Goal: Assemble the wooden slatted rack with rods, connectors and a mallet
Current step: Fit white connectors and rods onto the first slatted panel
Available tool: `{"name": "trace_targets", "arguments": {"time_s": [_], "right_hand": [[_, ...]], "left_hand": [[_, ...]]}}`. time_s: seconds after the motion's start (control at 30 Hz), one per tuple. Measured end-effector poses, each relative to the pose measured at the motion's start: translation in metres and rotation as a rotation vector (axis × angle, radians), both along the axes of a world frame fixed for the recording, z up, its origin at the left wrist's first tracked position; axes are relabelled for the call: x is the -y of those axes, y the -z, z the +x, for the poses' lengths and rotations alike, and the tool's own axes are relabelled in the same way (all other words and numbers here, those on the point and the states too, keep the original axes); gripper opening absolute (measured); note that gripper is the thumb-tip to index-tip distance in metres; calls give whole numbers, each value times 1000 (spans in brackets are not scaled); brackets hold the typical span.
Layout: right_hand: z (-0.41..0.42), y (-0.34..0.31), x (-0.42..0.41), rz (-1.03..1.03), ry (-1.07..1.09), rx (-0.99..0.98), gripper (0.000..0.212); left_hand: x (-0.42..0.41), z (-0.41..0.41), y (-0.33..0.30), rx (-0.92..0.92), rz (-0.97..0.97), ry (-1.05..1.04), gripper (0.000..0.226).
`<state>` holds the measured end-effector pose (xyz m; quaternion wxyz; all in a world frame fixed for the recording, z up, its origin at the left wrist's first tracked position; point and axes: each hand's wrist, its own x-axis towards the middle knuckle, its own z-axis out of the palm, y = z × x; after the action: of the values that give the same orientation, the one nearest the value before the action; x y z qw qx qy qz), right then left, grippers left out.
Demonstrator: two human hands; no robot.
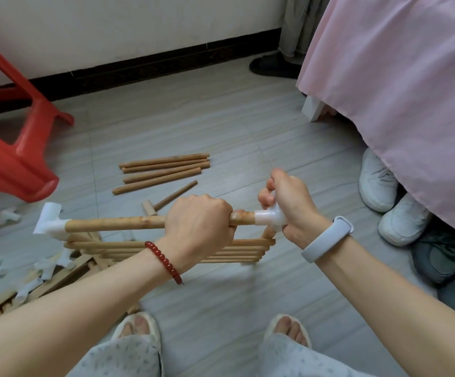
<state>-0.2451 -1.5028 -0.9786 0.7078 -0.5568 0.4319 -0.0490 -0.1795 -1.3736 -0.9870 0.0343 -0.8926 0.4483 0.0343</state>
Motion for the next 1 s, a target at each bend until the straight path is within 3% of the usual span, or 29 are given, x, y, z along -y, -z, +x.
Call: {"name": "trace_targets", "arguments": {"time_s": [0.2, 0.3, 0.5, 0.63, 0.73, 0.87, 1.0], "right_hand": [[0, 5, -3, -14, 34, -32, 35], [1, 11, -4, -114, 25, 3, 42], [8, 17, 1, -178, -28, 62, 42], [17, 14, 10, -58, -18, 165, 38], [5, 15, 15, 78, 83, 316, 34], [-28, 40, 15, -193, -44, 347, 27], [-44, 63, 10, -266, -223, 350, 30]], "left_hand": [[-3, -2, 3, 28, 44, 4, 50], [-4, -1, 5, 11, 43, 14, 52], [4, 10, 8, -14, 28, 24, 46], [12, 23, 9, 8, -8, 40, 32], [15, 31, 7, -8, -32, 65, 39], [20, 42, 5, -53, -112, 95, 48], [25, 47, 6, -39, -133, 102, 36]]}}
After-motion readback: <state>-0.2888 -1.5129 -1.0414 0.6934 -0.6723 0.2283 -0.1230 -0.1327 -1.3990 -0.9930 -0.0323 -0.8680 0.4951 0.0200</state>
